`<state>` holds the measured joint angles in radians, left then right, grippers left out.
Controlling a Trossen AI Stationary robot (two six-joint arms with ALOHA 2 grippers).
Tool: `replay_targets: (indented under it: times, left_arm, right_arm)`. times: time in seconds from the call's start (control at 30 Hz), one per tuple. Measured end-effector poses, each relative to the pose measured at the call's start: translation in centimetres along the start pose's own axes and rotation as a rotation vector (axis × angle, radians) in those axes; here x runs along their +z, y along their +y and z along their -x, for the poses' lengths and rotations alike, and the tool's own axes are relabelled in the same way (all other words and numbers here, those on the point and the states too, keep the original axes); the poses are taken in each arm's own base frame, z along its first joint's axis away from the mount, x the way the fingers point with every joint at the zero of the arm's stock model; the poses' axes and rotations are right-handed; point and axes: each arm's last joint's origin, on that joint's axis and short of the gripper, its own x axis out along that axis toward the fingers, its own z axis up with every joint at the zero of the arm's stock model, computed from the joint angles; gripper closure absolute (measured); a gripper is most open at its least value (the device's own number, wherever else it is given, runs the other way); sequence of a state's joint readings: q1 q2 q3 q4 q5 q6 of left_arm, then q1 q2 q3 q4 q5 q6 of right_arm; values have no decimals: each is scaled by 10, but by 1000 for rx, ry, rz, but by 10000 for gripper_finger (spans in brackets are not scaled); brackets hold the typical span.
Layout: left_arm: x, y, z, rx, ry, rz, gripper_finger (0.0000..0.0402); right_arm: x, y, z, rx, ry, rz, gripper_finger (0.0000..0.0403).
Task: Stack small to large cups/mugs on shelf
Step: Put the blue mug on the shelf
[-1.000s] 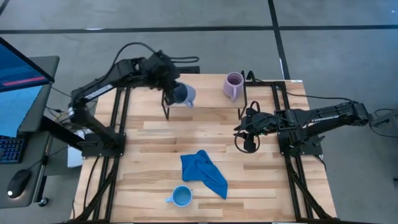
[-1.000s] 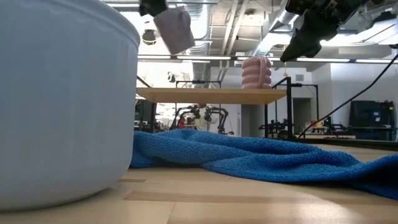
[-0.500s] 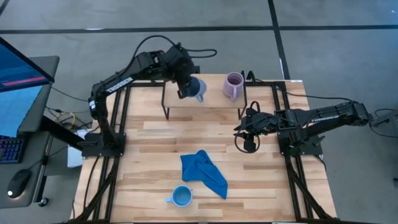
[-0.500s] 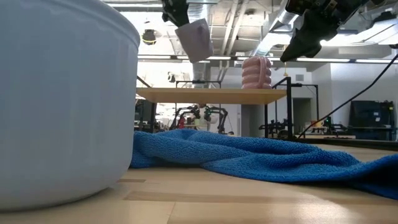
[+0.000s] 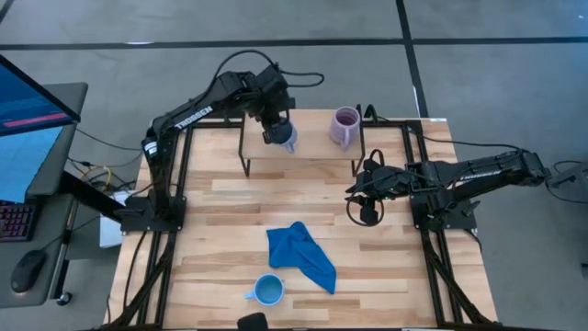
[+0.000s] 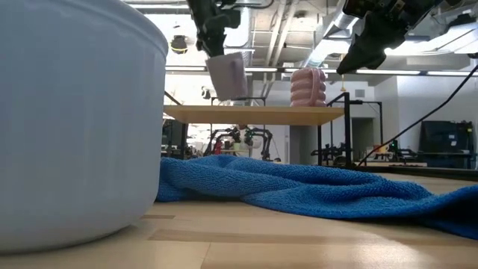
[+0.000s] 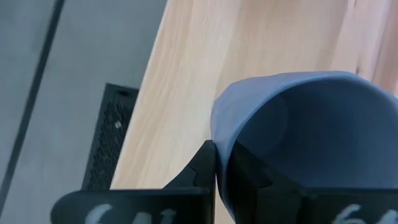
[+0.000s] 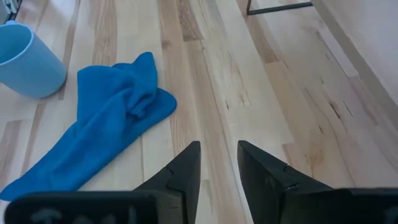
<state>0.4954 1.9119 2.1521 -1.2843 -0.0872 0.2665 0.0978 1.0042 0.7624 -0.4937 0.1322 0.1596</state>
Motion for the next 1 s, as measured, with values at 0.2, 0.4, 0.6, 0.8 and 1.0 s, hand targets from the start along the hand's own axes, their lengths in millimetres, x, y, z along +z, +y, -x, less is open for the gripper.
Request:
replay_targets:
  times: [0.2,0.4,0.6,0.8,1.0]
  left_arm:
    - [-3,9,-4,-6,15,15,397]
    - [-9,18,-5,-64,30,48,397]
    - [-11,22,-10,-59,61,57,397]
    - [-13,24,-16,-57,91,66,397]
    - [-13,26,-18,-57,102,84,397]
  right_arm:
    - [0,0,0,0,0,0,274]
    - [0,0,0,0,0,0,274]
    - [0,0,0,0,0,1,274]
    - [0,0,0,0,0,1,274]
    - [0,0,0,0,0,1,274]
